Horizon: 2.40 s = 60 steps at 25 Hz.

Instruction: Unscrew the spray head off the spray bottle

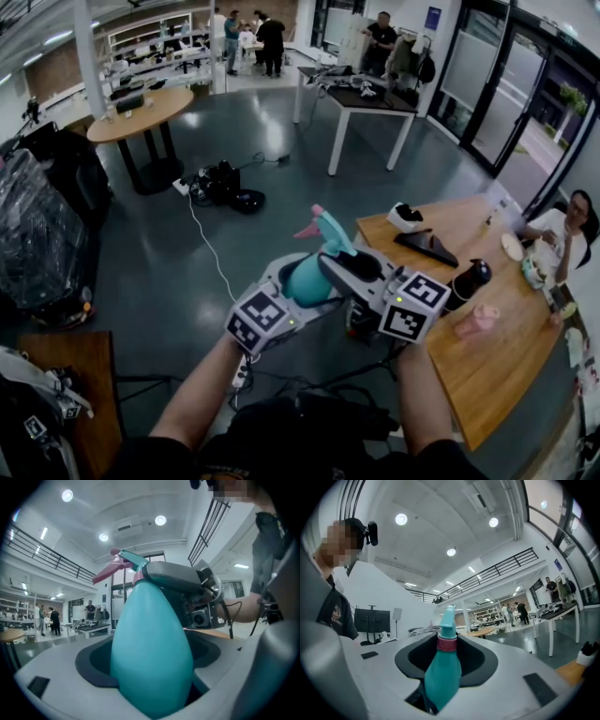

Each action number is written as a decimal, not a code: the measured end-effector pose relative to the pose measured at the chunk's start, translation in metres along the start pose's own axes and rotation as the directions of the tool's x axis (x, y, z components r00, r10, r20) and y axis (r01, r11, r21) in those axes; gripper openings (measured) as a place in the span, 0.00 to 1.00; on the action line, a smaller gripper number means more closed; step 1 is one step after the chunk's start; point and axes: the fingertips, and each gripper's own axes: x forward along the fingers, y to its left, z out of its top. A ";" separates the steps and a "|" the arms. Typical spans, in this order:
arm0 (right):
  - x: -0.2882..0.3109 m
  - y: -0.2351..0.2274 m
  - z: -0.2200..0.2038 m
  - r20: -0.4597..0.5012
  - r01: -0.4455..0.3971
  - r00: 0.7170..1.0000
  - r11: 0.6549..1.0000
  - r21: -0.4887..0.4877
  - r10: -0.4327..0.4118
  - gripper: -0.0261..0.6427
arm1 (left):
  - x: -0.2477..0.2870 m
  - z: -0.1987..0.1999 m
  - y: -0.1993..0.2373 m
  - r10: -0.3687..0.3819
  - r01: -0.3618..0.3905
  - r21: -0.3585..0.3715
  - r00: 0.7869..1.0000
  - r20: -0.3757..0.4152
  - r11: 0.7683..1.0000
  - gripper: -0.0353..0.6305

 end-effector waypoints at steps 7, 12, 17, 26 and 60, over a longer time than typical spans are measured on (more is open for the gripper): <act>-0.009 0.011 0.005 0.003 -0.118 0.993 0.993 -0.006 0.118 0.24 | -0.004 0.002 -0.017 -0.114 0.115 -0.012 0.993 0.007 0.993 0.71; -0.009 0.006 0.012 0.023 -0.087 0.996 0.996 -0.016 0.087 0.24 | -0.003 -0.003 -0.012 -0.081 0.081 -0.022 0.997 -0.003 0.996 0.71; -0.010 -0.001 0.025 0.074 -0.016 0.997 0.999 -0.038 0.019 0.24 | 0.000 -0.014 -0.005 -0.037 0.036 -0.027 0.999 -0.039 0.999 0.71; -0.017 -0.002 0.055 0.134 0.041 0.991 0.995 -0.093 -0.028 0.24 | 0.005 -0.031 0.000 -0.001 -0.002 -0.030 0.995 -0.095 1.000 0.71; -0.046 -0.058 0.025 0.186 0.413 0.905 0.895 -0.166 -0.383 0.24 | -0.007 0.003 0.038 0.209 -0.210 -0.029 0.977 -0.038 0.977 0.71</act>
